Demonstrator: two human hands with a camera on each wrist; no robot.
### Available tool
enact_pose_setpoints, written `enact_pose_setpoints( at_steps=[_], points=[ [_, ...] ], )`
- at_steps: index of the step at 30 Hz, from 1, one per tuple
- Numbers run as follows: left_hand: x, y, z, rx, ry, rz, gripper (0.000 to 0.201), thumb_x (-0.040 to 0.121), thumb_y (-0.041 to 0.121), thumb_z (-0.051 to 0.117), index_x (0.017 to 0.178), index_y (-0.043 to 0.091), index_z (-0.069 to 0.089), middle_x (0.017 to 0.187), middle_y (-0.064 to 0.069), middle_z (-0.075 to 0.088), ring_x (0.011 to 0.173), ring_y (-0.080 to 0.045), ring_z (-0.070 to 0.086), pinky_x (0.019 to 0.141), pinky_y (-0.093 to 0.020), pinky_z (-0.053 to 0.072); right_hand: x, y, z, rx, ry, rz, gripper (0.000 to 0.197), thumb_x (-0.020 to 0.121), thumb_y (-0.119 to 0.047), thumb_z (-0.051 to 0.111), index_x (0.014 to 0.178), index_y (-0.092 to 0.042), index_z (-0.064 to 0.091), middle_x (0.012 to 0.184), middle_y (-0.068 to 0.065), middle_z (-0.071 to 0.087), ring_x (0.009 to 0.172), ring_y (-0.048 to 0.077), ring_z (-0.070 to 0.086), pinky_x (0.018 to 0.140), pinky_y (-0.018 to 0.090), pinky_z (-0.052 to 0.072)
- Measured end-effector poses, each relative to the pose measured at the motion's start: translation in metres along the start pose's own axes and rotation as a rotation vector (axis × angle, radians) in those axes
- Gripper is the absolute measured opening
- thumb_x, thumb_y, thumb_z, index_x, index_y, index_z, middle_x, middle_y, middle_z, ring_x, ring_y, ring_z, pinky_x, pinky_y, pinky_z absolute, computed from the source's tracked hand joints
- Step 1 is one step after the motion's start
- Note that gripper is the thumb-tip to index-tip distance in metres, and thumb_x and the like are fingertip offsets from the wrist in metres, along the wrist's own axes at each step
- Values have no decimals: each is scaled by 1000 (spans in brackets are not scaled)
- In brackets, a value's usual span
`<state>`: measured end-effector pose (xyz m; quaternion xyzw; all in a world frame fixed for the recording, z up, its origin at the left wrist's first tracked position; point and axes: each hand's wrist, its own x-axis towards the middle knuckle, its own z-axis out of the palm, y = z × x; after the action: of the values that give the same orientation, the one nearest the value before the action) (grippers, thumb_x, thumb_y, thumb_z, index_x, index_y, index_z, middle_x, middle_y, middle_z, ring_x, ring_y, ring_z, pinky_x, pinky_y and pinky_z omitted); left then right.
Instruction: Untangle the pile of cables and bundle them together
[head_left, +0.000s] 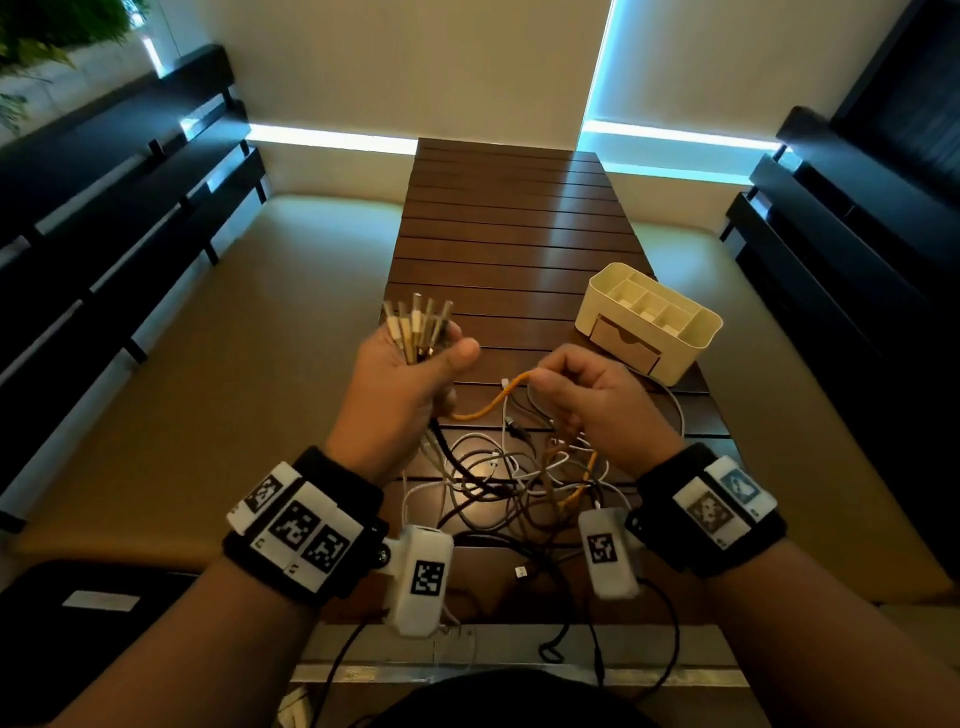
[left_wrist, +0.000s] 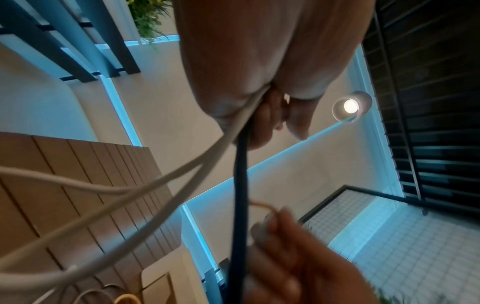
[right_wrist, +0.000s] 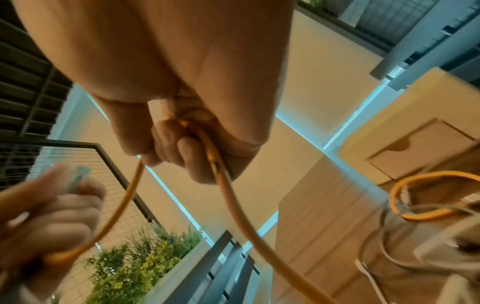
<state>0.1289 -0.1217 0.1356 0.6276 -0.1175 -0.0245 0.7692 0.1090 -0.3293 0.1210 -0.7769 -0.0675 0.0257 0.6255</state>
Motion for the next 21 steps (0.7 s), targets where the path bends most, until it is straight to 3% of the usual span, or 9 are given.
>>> enact_pose_setpoints(
  at_steps=[4, 7, 10, 14, 21],
  points=[
    [-5, -7, 11, 104, -80, -61, 25, 84, 7, 71, 106, 2, 60, 59, 10, 57, 50, -4, 50, 49, -26, 47, 3, -24, 2, -116, -8, -107, 12, 96, -17, 60, 88, -10, 64, 57, -10, 47, 49, 8, 39, 47, 19, 34],
    [-4, -4, 14, 164, -198, -67, 9, 88, 8, 68, 92, 7, 61, 59, 5, 53, 49, -9, 46, 48, -28, 42, 4, -31, 4, -161, -32, -128, 13, 97, -17, 59, 88, -11, 65, 56, -13, 52, 49, 6, 41, 48, 18, 35],
    [0, -2, 11, 231, -263, -65, 13, 90, 11, 67, 81, 12, 58, 55, 7, 51, 46, -7, 46, 46, -24, 42, 3, -32, 4, -156, -65, -129, 14, 97, -15, 58, 86, -19, 66, 58, -13, 56, 51, 7, 43, 51, 22, 37],
    [3, -1, 9, 295, -275, -26, 14, 89, 17, 69, 80, 11, 60, 53, 7, 52, 46, -7, 47, 45, -23, 42, 3, -29, 5, -127, -73, -137, 11, 96, -18, 59, 90, -15, 68, 65, -8, 59, 53, 6, 47, 53, 24, 40],
    [7, -6, 5, 60, -161, 8, 27, 89, 22, 67, 88, -3, 56, 49, 6, 37, 41, -12, 31, 45, -25, 31, 2, -16, 13, 31, -3, -151, 16, 92, -24, 58, 103, -18, 68, 65, -3, 54, 54, 18, 47, 51, 29, 44]
  ],
)
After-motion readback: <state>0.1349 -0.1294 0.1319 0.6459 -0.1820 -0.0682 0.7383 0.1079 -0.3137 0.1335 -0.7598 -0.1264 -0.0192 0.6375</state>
